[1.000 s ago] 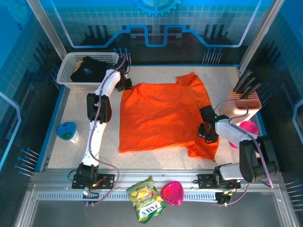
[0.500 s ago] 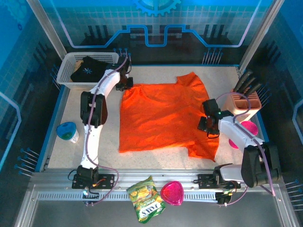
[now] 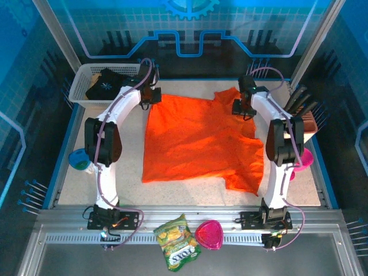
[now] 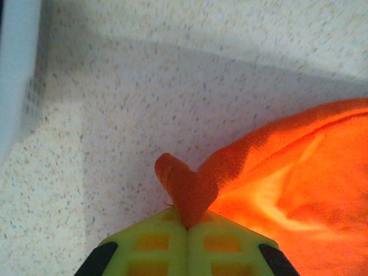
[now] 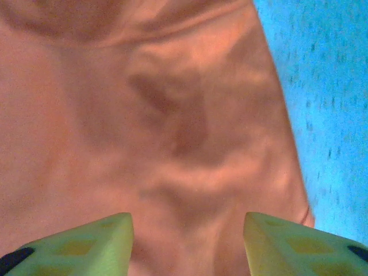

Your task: Fold and stack the t-shirts

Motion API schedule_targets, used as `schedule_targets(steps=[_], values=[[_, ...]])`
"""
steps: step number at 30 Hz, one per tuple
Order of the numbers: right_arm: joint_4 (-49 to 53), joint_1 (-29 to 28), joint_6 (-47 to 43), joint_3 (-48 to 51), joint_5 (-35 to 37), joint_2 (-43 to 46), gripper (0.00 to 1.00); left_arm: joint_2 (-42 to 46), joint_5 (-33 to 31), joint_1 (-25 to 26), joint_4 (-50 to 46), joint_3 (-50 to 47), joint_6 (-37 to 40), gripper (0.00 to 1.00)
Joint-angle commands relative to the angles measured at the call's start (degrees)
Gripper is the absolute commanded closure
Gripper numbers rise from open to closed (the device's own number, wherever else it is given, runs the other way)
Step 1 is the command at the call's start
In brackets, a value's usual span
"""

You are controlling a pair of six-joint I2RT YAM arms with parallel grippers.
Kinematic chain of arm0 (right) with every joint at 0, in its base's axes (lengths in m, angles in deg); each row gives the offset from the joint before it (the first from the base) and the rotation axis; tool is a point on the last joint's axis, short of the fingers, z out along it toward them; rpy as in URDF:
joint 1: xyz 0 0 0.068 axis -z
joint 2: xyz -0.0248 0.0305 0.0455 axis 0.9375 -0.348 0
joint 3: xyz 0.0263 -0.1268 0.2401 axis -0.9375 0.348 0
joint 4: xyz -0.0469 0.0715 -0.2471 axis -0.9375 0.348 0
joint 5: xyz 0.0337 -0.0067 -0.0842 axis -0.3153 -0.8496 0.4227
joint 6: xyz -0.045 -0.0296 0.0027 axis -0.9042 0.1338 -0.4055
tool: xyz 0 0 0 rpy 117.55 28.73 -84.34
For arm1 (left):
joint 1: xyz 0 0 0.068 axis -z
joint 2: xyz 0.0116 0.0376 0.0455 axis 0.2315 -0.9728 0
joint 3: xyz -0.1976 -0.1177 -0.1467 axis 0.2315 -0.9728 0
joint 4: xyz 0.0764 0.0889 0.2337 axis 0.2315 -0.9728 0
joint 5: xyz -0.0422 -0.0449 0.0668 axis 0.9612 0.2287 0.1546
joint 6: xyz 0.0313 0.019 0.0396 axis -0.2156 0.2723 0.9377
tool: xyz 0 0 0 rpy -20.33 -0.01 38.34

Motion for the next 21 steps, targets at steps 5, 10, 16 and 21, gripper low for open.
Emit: schedule_targets(steps=[5, 10, 16, 21], values=[[11.24, 4.64, -3.96, -21.78, 0.33, -15.43, 0.53, 2.96, -0.93, 0.07, 1.27, -2.01, -0.41, 1.00], [16.00, 5.98, -4.64, -30.97, -0.33, -23.89, 0.55, 2.61, -1.23, 0.16, 1.28, -1.92, -0.19, 1.00], [16.34, 6.60, -3.65, -31.61, -2.34, -26.78, 0.60, 2.60, -1.28, 0.16, 1.09, -2.22, -0.24, 1.00], [16.21, 6.88, -3.47, -28.99, -5.11, -26.01, 0.99, 4.30, -1.09, 0.16, 1.87, -4.42, -0.13, 1.00]])
